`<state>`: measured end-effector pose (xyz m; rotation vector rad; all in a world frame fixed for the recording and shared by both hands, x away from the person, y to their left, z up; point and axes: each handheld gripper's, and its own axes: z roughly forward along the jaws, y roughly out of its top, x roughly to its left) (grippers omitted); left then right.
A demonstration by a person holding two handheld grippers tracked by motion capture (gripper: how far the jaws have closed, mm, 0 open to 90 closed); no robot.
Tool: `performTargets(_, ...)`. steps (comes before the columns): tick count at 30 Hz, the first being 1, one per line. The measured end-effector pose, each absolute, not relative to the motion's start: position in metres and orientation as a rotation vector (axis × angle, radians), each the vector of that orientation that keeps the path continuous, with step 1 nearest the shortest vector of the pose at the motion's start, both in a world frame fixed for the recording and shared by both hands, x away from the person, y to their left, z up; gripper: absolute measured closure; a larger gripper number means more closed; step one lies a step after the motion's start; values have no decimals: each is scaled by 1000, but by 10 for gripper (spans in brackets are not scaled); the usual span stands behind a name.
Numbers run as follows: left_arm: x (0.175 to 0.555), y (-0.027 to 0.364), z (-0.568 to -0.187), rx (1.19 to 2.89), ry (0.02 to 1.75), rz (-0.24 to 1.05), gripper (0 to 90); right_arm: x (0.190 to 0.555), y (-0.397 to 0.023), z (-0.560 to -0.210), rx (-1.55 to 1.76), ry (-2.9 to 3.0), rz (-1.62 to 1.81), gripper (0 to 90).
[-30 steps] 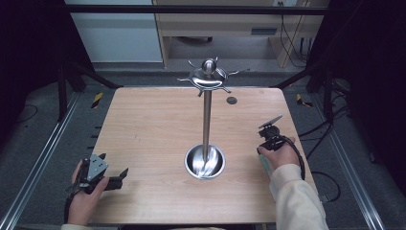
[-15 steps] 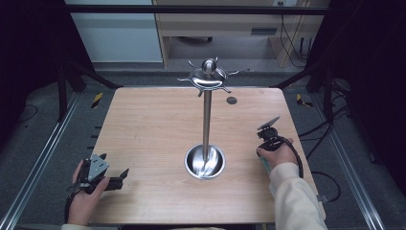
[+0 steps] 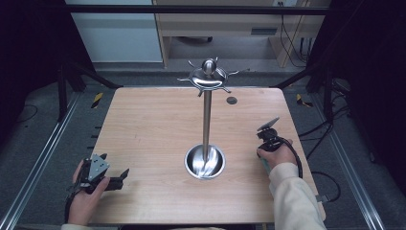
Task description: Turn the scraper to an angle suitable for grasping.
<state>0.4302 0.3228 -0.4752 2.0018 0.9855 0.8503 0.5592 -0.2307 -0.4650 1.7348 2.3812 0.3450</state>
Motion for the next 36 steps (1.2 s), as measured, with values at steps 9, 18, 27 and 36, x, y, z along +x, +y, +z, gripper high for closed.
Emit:
performTargets(9,430,322,-475,2006,981,845,31,561,-231,-467,1759,2381,334,711)
performTargets(18,430,322,-475,2009,981,845,31,560,-232,-467,1771,2367,350,731)
performTargets(27,431,322,-476,2012,982,842,32,554,-232,-460,1738,2351,407,740)
performTargets(36,431,322,-476,2018,985,838,32,542,-231,-445,1694,2343,476,742)
